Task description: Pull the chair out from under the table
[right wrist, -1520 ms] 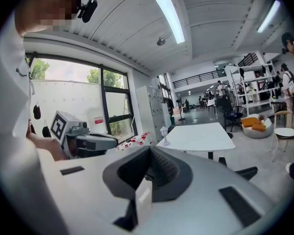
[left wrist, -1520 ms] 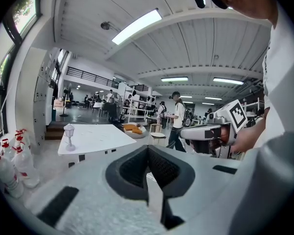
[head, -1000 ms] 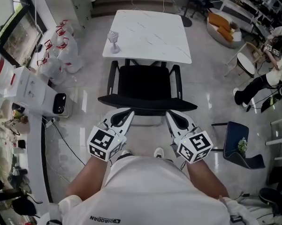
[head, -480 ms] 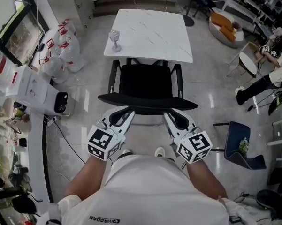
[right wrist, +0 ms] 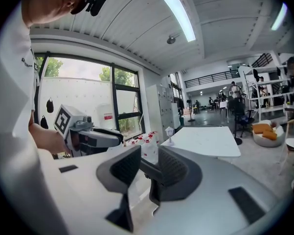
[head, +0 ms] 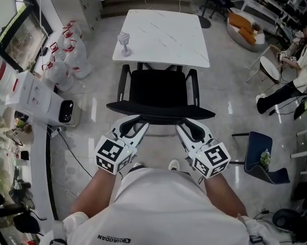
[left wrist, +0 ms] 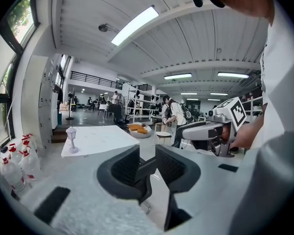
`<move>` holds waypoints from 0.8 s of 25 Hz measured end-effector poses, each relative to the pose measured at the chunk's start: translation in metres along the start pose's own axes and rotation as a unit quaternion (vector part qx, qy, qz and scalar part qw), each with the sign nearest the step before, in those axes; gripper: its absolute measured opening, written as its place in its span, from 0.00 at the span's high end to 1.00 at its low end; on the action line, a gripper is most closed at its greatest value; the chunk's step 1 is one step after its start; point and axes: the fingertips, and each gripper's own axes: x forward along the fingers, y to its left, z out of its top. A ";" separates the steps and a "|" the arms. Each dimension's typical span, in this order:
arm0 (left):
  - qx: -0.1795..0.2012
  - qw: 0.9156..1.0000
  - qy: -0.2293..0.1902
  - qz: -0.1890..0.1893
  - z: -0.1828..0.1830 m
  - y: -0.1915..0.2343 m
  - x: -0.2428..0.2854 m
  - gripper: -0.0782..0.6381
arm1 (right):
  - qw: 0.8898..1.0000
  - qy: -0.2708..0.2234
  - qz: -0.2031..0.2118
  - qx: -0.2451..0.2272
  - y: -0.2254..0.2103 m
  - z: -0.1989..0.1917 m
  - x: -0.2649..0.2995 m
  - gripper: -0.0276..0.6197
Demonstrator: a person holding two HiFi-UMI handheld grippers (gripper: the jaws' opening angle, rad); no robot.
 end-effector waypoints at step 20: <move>0.300 0.914 0.266 -0.066 -0.068 0.041 0.014 0.68 | 0.912 0.235 0.055 -0.332 -0.022 -0.051 0.022 0.74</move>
